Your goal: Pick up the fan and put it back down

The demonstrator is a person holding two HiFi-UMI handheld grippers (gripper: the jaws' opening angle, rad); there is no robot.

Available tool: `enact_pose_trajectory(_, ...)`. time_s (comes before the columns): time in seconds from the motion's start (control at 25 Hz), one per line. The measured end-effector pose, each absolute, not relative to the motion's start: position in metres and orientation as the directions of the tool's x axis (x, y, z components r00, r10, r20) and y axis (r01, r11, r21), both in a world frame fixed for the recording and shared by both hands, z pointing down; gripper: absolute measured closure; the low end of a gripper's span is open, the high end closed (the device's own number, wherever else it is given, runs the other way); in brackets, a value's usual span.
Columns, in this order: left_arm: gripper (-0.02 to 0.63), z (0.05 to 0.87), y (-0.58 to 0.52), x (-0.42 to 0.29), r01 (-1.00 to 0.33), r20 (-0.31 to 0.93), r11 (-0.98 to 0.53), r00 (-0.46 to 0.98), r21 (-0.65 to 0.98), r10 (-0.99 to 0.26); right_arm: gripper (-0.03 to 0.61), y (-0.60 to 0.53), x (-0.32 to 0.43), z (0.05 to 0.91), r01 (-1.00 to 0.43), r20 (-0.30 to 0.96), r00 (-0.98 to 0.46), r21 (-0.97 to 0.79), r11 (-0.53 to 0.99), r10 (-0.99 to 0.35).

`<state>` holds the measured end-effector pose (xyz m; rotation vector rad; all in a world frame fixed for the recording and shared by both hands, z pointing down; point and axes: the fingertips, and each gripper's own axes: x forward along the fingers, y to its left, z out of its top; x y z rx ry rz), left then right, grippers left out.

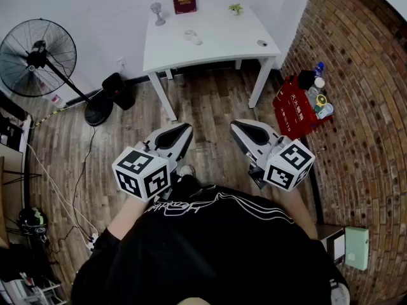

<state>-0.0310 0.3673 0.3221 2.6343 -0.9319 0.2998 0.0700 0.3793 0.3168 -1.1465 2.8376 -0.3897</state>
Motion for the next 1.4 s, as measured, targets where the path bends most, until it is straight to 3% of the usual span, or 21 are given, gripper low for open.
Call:
enact_pose_trajectory(0.52, 0.571, 0.328, 0.351, -0.034, -0.62, 0.285, -0.735, 0.782, 0.275, -0.553, 0.577, 0.365, 0.074, 0.314, -0.725, 0.067, -0.681, -0.201, 0.659, -0.729)
enact_pose_trajectory(0.6, 0.571, 0.33, 0.343, -0.034, -0.615, 0.282, -0.737, 0.787, 0.279, -0.549, 0.55, 0.356, 0.08, 0.315, -0.75, 0.078, -0.654, -0.197, 0.632, -0.752)
enact_pose_trajectory(0.84, 0.571, 0.334, 0.313, -0.036, -0.612, 0.268, -0.734, 0.79, 0.295, -0.551, 0.371, 0.324, 0.094, 0.324, -0.784, 0.106, -0.613, -0.203, 0.587, -0.783)
enact_pose_trajectory(0.96, 0.571, 0.337, 0.292, -0.035, -0.614, 0.264, -0.73, 0.789, 0.3, -0.555, 0.319, 0.3, 0.099, 0.327, -0.789, 0.116, -0.606, -0.209, 0.577, -0.787)
enact_pose_trajectory(1.4, 0.571, 0.353, 0.16, -0.041, -0.645, 0.275, -0.684, 0.764, 0.34, -0.584, 0.293, 0.167, 0.102, 0.346, -0.794, 0.177, -0.604, -0.22, 0.567, -0.777)
